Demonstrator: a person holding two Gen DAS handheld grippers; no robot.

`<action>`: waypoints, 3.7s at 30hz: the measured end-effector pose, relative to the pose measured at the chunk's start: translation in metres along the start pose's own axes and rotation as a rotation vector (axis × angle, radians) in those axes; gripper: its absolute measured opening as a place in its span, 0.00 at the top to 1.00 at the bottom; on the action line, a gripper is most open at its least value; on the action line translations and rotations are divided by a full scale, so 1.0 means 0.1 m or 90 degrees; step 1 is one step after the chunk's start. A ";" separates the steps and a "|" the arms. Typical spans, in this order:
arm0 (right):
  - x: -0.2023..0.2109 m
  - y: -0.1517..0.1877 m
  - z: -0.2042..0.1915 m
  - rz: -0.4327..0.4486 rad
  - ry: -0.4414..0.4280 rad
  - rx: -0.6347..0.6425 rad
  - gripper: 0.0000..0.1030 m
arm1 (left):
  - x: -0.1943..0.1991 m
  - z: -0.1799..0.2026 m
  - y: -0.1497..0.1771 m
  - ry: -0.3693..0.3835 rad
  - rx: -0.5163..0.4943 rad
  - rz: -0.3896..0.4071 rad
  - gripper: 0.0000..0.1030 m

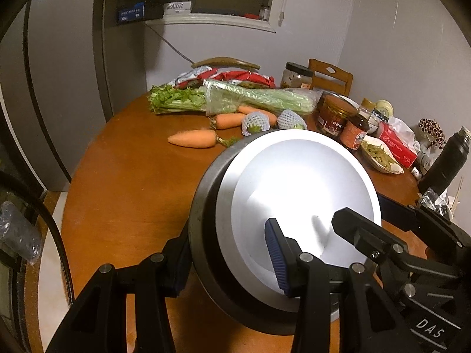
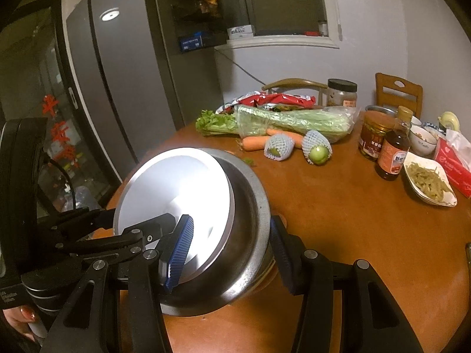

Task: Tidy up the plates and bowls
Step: 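Carry the steel bowl with both grippers and lower it onto the grey pan stack, then open both grippers and withdraw them from the steel bowl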

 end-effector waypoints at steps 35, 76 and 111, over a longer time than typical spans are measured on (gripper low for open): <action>-0.39 0.19 0.16 -0.045 0.012 -0.026 0.47 | -0.37 -0.01 0.02 -0.008 -0.011 -0.022 0.55; -0.26 0.20 0.18 -0.028 0.022 -0.031 0.46 | -0.29 -0.05 0.02 -0.027 -0.013 -0.014 0.52; 0.33 0.44 0.10 0.016 0.067 0.003 0.45 | 0.40 0.15 0.46 -0.066 -0.028 0.064 0.38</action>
Point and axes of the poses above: each gripper's, at about its wrist camera, not at the fingertips, and x roughly against the way its jaws point, z to its right, y to its underside, the point moved 5 cm from there along -x, roughly the way its jaws point, and after that the axes turned 1 degree about -z, right-handed, at the moved point
